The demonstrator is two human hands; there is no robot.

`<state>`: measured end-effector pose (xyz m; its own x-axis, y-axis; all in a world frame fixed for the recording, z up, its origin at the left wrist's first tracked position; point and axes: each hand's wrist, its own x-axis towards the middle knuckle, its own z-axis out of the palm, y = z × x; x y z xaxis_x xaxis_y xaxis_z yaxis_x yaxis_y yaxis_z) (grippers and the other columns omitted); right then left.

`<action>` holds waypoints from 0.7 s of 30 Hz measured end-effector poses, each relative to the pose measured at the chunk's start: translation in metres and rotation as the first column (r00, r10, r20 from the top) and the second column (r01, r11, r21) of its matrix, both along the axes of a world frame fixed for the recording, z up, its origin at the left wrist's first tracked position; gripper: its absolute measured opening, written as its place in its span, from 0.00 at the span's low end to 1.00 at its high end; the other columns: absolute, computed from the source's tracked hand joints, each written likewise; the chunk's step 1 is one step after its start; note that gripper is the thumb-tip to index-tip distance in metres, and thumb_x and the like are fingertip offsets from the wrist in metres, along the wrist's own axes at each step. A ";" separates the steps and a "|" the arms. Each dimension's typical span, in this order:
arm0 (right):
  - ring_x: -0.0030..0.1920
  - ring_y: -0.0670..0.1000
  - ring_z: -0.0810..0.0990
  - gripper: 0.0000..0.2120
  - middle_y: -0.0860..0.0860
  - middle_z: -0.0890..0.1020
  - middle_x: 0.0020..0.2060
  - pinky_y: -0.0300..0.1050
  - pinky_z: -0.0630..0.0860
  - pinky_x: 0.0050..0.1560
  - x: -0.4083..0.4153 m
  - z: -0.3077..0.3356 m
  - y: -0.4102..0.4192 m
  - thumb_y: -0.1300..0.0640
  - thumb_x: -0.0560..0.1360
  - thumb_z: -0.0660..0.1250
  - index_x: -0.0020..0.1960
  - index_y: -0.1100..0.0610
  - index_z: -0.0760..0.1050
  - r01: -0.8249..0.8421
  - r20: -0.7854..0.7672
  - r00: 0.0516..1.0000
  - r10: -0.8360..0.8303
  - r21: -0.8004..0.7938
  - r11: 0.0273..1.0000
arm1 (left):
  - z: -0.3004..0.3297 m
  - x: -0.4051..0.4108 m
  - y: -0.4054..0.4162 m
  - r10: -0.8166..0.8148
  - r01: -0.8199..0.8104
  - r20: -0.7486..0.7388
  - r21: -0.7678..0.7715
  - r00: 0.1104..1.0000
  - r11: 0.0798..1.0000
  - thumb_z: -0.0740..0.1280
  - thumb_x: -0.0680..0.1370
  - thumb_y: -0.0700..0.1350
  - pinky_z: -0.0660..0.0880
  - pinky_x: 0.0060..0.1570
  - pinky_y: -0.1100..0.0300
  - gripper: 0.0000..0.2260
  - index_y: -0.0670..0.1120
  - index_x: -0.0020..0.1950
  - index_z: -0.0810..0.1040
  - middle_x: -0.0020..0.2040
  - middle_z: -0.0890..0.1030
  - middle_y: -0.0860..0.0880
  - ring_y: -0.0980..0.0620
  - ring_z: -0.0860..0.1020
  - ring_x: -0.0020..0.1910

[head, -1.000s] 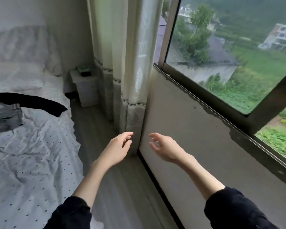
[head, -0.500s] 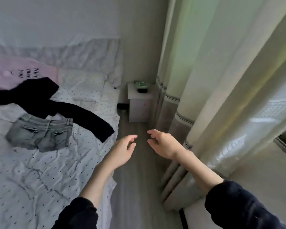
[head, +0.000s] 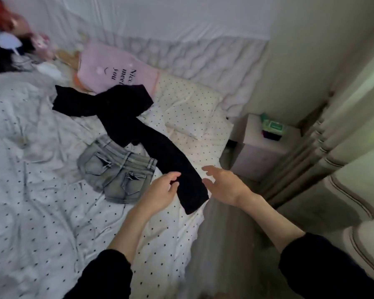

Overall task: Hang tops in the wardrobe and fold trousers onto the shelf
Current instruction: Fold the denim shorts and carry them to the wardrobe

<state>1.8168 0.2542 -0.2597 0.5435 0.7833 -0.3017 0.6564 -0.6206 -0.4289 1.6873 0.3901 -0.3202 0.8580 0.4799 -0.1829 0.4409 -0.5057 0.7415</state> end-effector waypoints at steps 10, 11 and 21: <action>0.64 0.51 0.74 0.22 0.52 0.74 0.66 0.45 0.71 0.61 0.117 -0.078 0.178 0.51 0.81 0.56 0.74 0.54 0.62 -0.354 -0.170 0.921 0.352 0.019 0.935 | -0.058 0.082 0.131 0.329 -0.322 -0.191 0.063 0.925 0.944 0.54 0.83 0.43 0.65 0.62 0.60 0.17 0.43 0.72 0.65 0.69 0.71 0.45 0.47 0.70 0.66; 0.63 0.51 0.74 0.22 0.52 0.74 0.66 0.45 0.72 0.60 0.128 -0.088 0.191 0.51 0.81 0.56 0.74 0.54 0.62 -0.380 -0.181 0.909 0.375 0.007 0.925 | -0.066 0.093 0.140 0.366 -0.362 -0.213 0.060 0.906 0.930 0.54 0.83 0.43 0.64 0.63 0.59 0.17 0.42 0.72 0.65 0.69 0.71 0.44 0.46 0.70 0.66; 0.58 0.53 0.77 0.20 0.52 0.77 0.62 0.48 0.74 0.58 0.200 -0.191 0.304 0.52 0.82 0.55 0.72 0.55 0.64 -0.532 -0.092 0.845 0.526 -0.042 0.846 | -0.187 0.156 0.223 0.571 -0.583 -0.350 0.079 0.743 0.808 0.60 0.80 0.42 0.63 0.67 0.51 0.22 0.43 0.73 0.62 0.73 0.63 0.42 0.44 0.64 0.70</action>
<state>2.0171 0.5582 -0.4503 0.0261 0.9232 -0.3835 0.8607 -0.2159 -0.4611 1.8432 0.6127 -0.5074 0.2976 0.8509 -0.4329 0.8657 -0.0494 0.4981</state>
